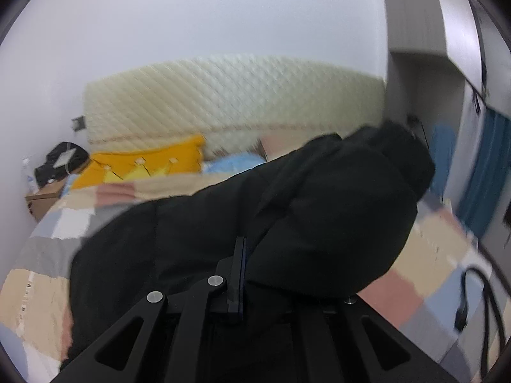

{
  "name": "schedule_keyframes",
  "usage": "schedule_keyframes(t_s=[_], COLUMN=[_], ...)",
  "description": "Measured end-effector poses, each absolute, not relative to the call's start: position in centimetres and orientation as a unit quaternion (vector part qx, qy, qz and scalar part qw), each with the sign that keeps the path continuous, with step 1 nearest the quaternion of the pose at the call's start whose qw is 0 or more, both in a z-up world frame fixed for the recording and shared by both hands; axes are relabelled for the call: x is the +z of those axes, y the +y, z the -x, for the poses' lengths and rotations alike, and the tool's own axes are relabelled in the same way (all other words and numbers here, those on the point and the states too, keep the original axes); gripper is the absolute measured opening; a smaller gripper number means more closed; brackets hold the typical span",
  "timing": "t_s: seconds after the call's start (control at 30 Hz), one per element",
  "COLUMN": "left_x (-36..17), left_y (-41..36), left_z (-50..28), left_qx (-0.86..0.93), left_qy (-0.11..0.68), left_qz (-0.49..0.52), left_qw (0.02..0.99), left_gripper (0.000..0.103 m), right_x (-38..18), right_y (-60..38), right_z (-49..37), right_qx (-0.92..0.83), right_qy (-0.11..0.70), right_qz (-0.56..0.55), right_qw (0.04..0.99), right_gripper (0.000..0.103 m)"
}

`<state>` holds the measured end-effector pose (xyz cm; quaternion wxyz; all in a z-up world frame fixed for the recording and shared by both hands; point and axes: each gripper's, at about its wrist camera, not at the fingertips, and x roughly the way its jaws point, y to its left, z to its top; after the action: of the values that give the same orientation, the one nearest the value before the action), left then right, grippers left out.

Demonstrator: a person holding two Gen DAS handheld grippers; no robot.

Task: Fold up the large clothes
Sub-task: 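Lower the sleeve onto the jacket body and open the left tool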

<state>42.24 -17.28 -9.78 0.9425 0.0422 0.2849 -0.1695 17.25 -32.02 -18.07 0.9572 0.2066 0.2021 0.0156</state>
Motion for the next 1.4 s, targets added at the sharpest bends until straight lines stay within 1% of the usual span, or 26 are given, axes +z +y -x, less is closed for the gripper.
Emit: schedule_keyframes(t_s=[0.17, 0.3, 0.4, 0.5, 0.63, 0.67, 0.73, 0.77, 0.8, 0.83, 0.87, 1.07, 1.2, 1.27, 1.4], left_x=[-16.1, -20.4, -20.9, -19.9, -18.2, -17.7, -16.8, -16.5, -16.2, -16.1, -15.9, -14.5, -12.4, -11.4, -10.3], left_y=[-21.5, -23.3, -23.7, -23.2, -22.4, -21.9, -20.7, -20.0, -19.4, -19.1, -18.6, -15.1, -10.6, -9.1, -6.2], left_z=[-42.0, -42.5, -42.0, -41.7, -40.5, -40.0, -40.0, -39.8, -39.6, -39.3, -38.7, -35.1, -32.5, -31.0, -28.1], left_qx=[-0.185, -0.180, -0.172, -0.162, -0.136, -0.135, -0.140, -0.142, -0.140, -0.137, -0.139, -0.151, -0.136, -0.136, -0.134], left_qy=[0.310, 0.340, 0.330, 0.326, 0.299, 0.297, 0.312, 0.322, 0.327, 0.329, 0.331, 0.328, 0.347, 0.339, 0.326], left_qz=[-0.098, -0.118, -0.114, -0.093, -0.111, -0.101, -0.072, -0.053, -0.042, -0.039, -0.038, -0.023, 0.047, 0.051, 0.056], left_qw=[0.928, 0.915, 0.921, 0.927, 0.938, 0.940, 0.937, 0.935, 0.933, 0.933, 0.933, 0.932, 0.927, 0.930, 0.934], left_gripper=[0.005, 0.006, 0.006, 0.006, 0.010, 0.012, 0.021, 0.032, 0.050, 0.059, 0.071, 0.072, 0.072, 0.072, 0.072], right_x=[-18.3, -19.1, -19.4, -19.7, -19.5, -19.5, -19.5, -19.6, -19.6, -19.6, -19.6, -19.2, -18.6, -18.2, -17.3], right_y=[-32.7, -33.4, -33.9, -34.1, -34.0, -34.0, -33.5, -33.4, -33.2, -33.0, -32.8, -31.9, -31.5, -31.1, -29.7], right_z=[-17.4, -17.8, -17.9, -18.0, -18.0, -17.9, -17.7, -17.6, -17.5, -17.4, -17.3, -16.9, -16.1, -15.4, -14.8], right_qx=[0.019, 0.019, 0.018, 0.015, 0.016, 0.016, 0.016, 0.016, 0.016, 0.015, 0.014, 0.010, 0.026, 0.039, 0.039], right_qy=[0.200, 0.208, 0.209, 0.211, 0.208, 0.208, 0.210, 0.211, 0.213, 0.213, 0.214, 0.214, 0.215, 0.208, 0.194], right_qz=[-0.217, -0.232, -0.238, -0.236, -0.236, -0.232, -0.220, -0.214, -0.210, -0.204, -0.198, -0.174, -0.182, -0.183, -0.146], right_qw=[0.955, 0.950, 0.948, 0.948, 0.949, 0.950, 0.953, 0.953, 0.954, 0.955, 0.956, 0.961, 0.959, 0.960, 0.969], right_gripper=[0.083, 0.083, 0.083, 0.083, 0.083, 0.083, 0.083, 0.083, 0.083, 0.083, 0.083, 0.083, 0.083, 0.083, 0.083])
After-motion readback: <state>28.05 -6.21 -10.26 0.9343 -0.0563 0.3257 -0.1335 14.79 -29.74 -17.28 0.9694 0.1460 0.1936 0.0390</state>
